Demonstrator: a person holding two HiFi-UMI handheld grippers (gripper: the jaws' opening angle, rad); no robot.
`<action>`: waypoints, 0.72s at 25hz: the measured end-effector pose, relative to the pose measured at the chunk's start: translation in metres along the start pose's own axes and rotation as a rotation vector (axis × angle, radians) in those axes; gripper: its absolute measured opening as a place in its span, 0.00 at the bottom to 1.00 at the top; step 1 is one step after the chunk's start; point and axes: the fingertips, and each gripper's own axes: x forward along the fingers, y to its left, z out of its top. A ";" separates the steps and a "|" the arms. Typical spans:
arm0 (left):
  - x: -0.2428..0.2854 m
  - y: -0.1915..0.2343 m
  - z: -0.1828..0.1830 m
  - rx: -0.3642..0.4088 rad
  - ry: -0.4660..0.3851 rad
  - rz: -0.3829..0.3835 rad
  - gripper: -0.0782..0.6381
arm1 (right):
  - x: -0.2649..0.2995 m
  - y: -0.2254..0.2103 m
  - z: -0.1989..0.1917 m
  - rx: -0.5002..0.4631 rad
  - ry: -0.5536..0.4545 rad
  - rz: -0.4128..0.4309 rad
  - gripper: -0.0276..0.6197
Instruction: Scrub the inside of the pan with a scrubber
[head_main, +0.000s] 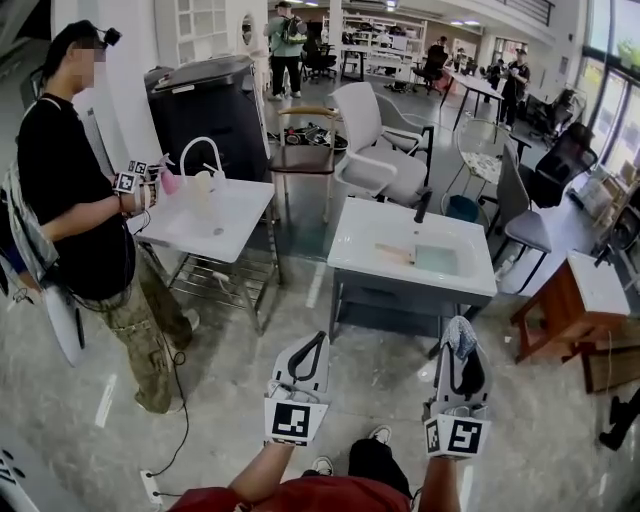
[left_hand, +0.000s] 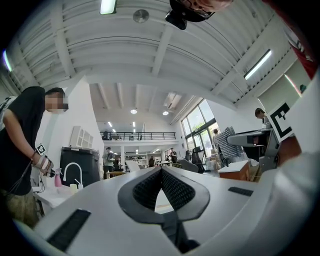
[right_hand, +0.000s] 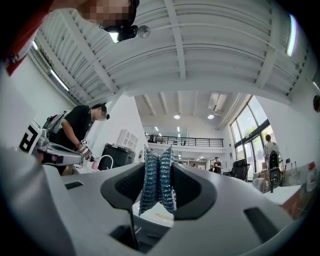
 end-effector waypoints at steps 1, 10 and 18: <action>0.002 0.000 0.000 -0.002 -0.003 0.001 0.13 | 0.001 -0.001 0.001 -0.004 -0.001 0.001 0.31; 0.048 -0.001 -0.015 0.009 0.008 -0.001 0.13 | 0.036 -0.024 -0.024 0.007 -0.007 -0.001 0.31; 0.134 -0.010 -0.020 0.049 -0.015 0.002 0.13 | 0.100 -0.079 -0.056 0.026 -0.001 -0.017 0.31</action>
